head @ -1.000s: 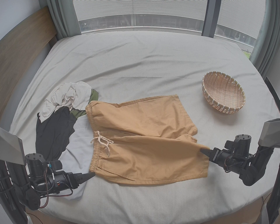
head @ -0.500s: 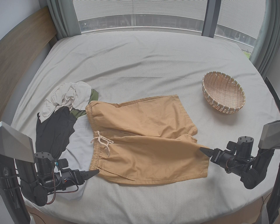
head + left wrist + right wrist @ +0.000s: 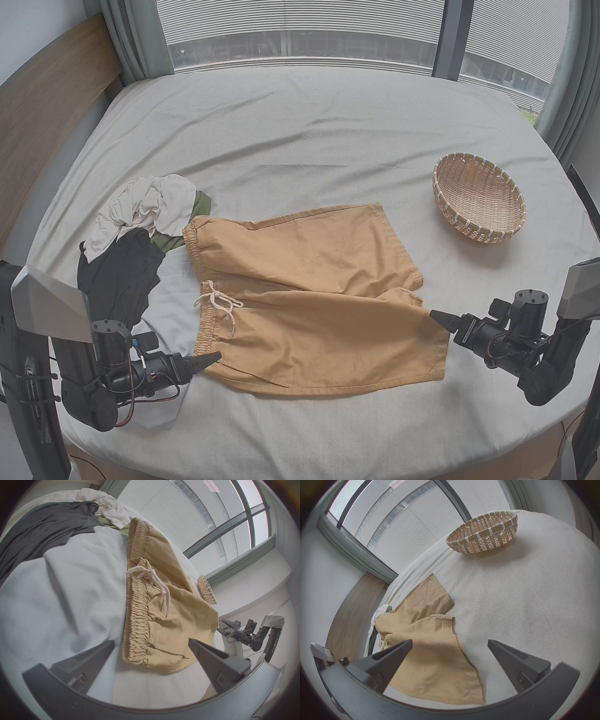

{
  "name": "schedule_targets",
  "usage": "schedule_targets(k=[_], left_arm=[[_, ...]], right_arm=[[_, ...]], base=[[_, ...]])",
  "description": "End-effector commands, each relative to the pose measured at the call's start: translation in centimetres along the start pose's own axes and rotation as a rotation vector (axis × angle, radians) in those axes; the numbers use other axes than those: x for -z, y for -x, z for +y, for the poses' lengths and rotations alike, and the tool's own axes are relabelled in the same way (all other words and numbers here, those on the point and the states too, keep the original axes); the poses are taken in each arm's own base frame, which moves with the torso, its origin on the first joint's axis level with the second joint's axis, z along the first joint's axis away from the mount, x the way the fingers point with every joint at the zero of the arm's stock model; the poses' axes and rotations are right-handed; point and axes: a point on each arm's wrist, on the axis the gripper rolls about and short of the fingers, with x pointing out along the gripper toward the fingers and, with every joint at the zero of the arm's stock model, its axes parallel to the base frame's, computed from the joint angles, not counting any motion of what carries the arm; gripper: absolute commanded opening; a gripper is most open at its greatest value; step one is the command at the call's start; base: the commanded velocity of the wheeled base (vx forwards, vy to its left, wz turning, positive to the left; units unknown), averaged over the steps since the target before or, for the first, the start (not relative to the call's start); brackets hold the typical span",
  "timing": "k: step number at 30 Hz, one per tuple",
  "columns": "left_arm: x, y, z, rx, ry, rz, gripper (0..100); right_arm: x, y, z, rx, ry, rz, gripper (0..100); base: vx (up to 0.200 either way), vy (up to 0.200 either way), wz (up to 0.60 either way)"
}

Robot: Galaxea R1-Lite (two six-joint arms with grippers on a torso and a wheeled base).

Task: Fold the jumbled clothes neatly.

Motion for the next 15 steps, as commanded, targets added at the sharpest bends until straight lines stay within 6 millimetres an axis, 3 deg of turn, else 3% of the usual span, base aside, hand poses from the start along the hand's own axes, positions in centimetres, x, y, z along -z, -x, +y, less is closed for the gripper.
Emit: schedule_targets(k=[1, 8, 11, 15], left_arm=[[0.5, -0.8, 0.3, 0.003, 0.005, 0.019, 0], [1.2, 0.0, 0.3, -0.01, 0.02, 0.048, 0], [0.8, 1.5, -0.4, -0.01, 0.019, 0.036, 0], [0.4, 1.9, -0.7, -0.009, 0.01, 0.02, 0]], right_arm=[[0.1, 0.2, -0.1, 0.003, -0.001, 0.006, 100], [0.2, 0.2, -0.7, 0.022, -0.014, 0.016, 100], [1.4, 0.1, -1.6, 0.045, -0.026, 0.074, 100], [2.5, -0.4, -2.2, 0.034, -0.027, 0.096, 100]], base=[[0.0, 0.0, 0.0], [0.0, 0.0, 0.0], [0.0, 0.0, 0.0], [0.0, 0.0, 0.0]])
